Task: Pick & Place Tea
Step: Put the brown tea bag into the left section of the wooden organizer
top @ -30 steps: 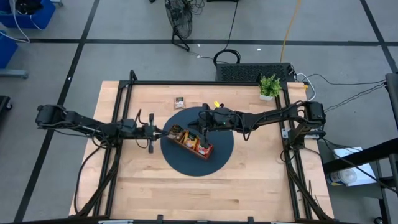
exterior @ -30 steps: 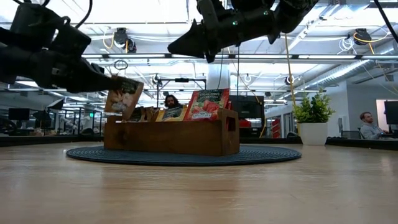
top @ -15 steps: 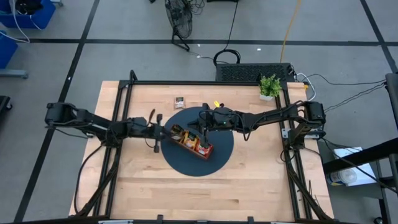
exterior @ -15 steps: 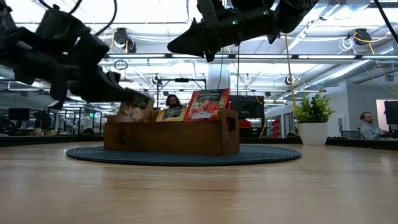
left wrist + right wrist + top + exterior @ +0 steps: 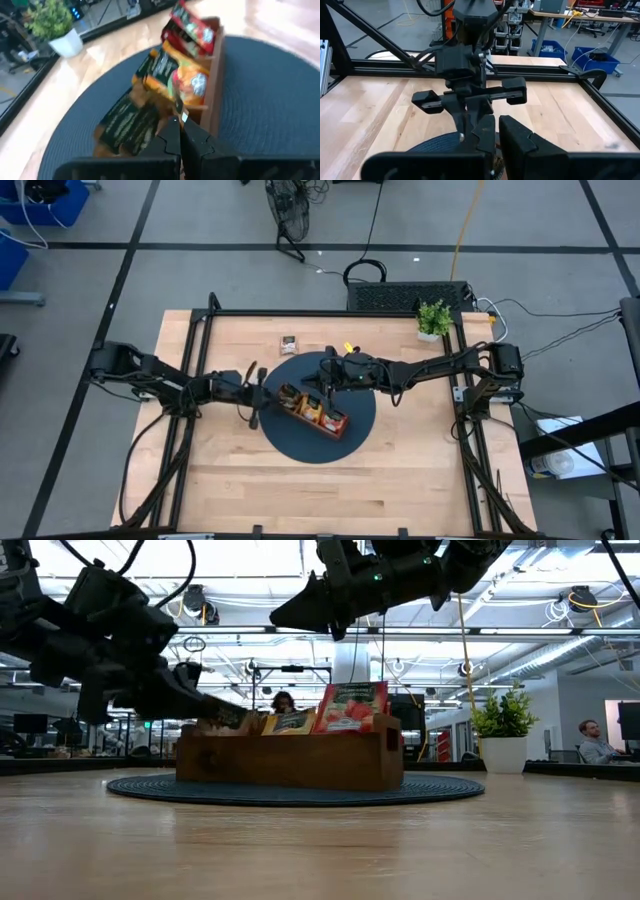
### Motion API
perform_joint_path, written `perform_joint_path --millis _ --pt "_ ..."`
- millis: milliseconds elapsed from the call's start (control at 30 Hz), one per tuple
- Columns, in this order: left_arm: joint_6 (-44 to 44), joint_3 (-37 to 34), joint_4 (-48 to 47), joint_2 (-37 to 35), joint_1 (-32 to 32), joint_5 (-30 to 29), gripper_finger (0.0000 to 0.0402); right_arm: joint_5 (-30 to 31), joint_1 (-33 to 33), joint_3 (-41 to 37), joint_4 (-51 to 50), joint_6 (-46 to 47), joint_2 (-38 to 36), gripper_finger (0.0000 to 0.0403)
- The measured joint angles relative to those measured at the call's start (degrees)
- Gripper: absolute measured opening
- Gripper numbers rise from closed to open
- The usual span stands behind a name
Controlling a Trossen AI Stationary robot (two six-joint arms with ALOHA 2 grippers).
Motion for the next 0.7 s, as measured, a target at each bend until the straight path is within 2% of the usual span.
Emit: perform_joint_path --millis 167,567,700 --pt "-1.8 0.0 -2.18 0.0 0.0 -3.67 0.0001 0.0 0.0 0.0 -0.44 0.02 0.0 0.0018" --pt "-4.28 0.02 -4.1 -0.02 0.0 -4.35 0.0003 -0.02 0.0 0.0 -0.44 0.0 0.0 0.0018" --pt "-6.55 -0.03 -2.21 0.11 -0.09 -4.71 0.0015 0.0 0.0 0.0 -0.44 0.0 0.0 0.0018"
